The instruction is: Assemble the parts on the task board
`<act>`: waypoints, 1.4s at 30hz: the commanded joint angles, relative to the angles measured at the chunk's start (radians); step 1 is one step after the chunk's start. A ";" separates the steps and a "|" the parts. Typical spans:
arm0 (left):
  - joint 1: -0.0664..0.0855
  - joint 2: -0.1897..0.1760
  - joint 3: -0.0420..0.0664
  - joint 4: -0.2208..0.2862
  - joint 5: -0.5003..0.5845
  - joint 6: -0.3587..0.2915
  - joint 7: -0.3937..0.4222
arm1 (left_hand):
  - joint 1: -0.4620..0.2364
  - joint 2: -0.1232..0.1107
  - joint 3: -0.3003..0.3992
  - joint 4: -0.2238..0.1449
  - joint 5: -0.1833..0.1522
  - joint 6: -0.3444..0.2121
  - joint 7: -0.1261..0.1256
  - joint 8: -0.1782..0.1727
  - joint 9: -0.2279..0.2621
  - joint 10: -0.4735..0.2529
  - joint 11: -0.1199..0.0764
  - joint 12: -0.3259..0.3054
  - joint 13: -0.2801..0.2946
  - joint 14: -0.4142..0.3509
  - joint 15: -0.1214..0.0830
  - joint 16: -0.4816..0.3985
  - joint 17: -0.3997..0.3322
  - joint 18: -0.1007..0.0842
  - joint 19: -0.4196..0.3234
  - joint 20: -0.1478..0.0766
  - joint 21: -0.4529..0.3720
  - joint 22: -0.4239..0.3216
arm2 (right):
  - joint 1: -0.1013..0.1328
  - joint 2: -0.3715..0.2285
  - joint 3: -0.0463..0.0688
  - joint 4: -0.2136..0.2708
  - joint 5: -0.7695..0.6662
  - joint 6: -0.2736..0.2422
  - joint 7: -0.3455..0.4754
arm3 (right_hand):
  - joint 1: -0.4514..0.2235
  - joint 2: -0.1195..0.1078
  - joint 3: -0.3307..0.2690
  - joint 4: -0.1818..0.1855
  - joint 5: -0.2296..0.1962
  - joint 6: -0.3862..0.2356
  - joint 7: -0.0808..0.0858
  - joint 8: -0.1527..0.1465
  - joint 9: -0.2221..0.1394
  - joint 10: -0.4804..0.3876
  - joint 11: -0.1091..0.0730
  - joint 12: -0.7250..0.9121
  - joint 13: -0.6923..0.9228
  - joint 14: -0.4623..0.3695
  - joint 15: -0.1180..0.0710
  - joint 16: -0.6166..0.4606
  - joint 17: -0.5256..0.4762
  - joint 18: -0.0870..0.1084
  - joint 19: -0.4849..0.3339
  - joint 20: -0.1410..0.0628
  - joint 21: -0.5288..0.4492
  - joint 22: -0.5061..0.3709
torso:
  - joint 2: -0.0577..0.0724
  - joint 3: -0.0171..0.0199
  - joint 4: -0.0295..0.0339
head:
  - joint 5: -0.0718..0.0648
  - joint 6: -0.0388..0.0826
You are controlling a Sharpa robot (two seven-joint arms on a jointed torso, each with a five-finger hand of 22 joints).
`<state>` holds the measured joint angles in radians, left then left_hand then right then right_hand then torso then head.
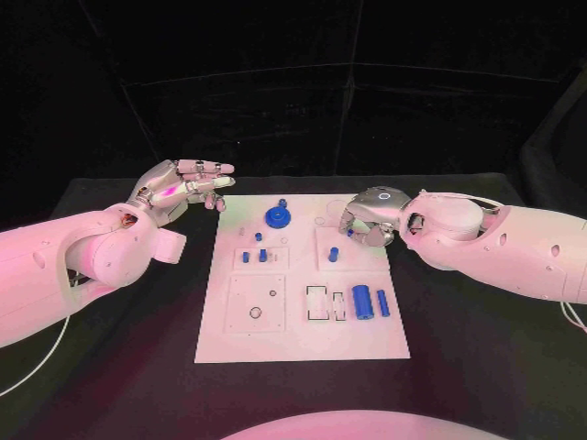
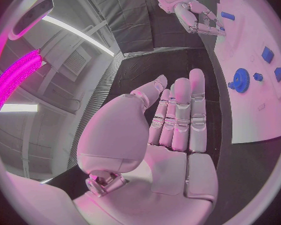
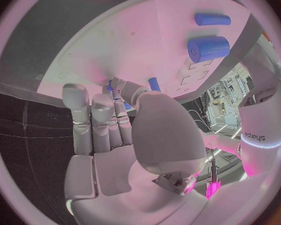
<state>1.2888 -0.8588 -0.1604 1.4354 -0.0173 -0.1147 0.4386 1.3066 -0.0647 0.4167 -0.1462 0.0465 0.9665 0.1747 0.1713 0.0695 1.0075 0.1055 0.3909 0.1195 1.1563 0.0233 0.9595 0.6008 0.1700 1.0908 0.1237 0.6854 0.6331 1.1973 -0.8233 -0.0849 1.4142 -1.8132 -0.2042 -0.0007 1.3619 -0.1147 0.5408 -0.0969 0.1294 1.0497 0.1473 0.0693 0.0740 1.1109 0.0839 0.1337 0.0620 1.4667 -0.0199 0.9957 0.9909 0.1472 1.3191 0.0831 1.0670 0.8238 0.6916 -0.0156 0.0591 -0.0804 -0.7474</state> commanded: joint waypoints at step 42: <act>0.001 -0.003 0.001 -0.003 0.002 0.015 -0.001 | 0.001 0.006 -0.006 -0.002 0.003 -0.007 0.004 0.005 -0.001 -0.010 0.003 0.006 0.001 -0.006 0.001 -0.006 -0.002 0.013 -0.009 0.000 -0.005 -0.002 | -0.001 -0.004 -0.002 0.020 -0.056 -0.032 -0.043 | 0.024 0.036 0.009 -0.005 -0.019 0.086 -0.012 0.028 0.020 0.104 -0.020 0.023 0.011 0.034 -0.003 0.113 0.087 -0.047 0.055 -0.004 0.173 0.222 | 0.000 0.0004 -0.0002 | -0.003 -0.008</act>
<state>1.2888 -0.8608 -0.1605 1.4322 -0.0176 -0.1113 0.4341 1.3066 -0.0647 0.4168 -0.1462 0.0465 0.9665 0.1747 0.1712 0.0698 1.0040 0.1090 0.3908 0.1193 1.1563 0.0233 0.9596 0.5997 0.1698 1.0908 0.1237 0.6855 0.6321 1.1946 -0.8245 -0.0864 1.4309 -1.8544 -0.2154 -0.0326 1.3828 -0.0824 0.5501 -0.0958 0.1130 1.1320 0.1362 0.0978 0.0936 1.1941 0.0770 0.1610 0.0737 1.4667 -0.0199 1.1033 1.0771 0.1159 1.3691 0.0767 1.2373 1.0451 0.6919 -0.0154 0.0590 -0.0844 -0.7558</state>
